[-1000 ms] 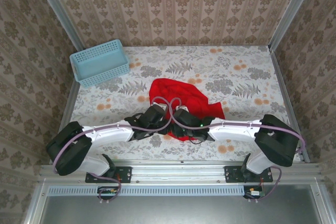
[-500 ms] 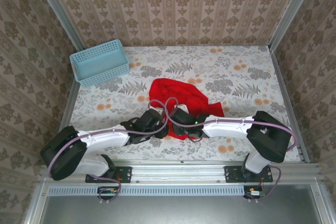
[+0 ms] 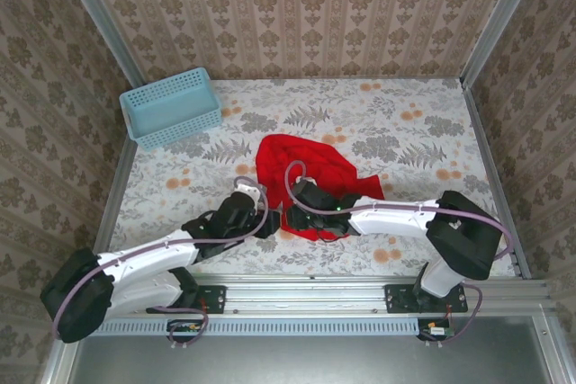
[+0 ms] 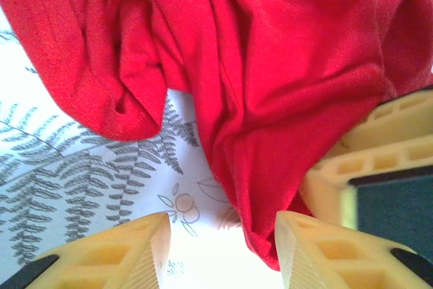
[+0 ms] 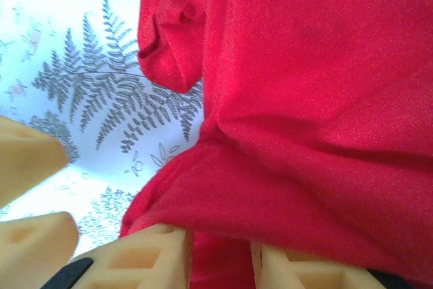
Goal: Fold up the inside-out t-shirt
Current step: Turn the T-shirt inside out at the center of the table.
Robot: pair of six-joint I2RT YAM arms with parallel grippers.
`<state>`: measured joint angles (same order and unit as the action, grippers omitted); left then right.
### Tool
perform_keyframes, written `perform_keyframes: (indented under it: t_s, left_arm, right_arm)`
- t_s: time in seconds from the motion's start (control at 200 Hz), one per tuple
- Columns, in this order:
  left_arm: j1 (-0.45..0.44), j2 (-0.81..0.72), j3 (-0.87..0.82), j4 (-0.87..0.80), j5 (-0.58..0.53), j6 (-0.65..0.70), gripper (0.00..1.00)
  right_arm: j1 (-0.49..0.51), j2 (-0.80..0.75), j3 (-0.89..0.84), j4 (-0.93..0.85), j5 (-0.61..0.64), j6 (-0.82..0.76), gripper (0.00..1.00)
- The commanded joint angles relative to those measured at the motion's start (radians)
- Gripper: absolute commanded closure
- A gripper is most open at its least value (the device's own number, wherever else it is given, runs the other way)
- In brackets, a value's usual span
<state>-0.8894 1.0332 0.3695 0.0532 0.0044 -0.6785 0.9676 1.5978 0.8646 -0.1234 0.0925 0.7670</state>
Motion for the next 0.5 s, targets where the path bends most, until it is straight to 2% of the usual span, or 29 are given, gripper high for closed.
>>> perform_keyframes:
  t_s: [0.0, 0.145, 0.26, 0.39, 0.495]
  left_arm:
    - [0.024, -0.024, -0.009, -0.012, 0.012, -0.004, 0.53]
    - [0.074, 0.005, 0.029, -0.040, 0.034, 0.012, 0.48]
    - [0.120, 0.089, 0.108, -0.036, 0.077, 0.031, 0.45]
    - [0.149, 0.234, 0.239, -0.027, 0.131, 0.042, 0.43]
    - [0.158, 0.359, 0.340, -0.033, 0.157, 0.034, 0.42]
  right_arm:
    - [0.006, 0.029, 0.036, -0.047, 0.018, 0.032, 0.70]
    - [0.006, 0.016, 0.029, -0.078, 0.050, 0.052, 0.65]
    - [0.006, 0.033, 0.020, -0.048, 0.021, 0.056, 0.65]
    - [0.009, 0.070, 0.031, -0.009, -0.022, 0.067, 0.70]
    - [0.011, 0.072, 0.034, -0.004, -0.013, 0.057, 0.80]
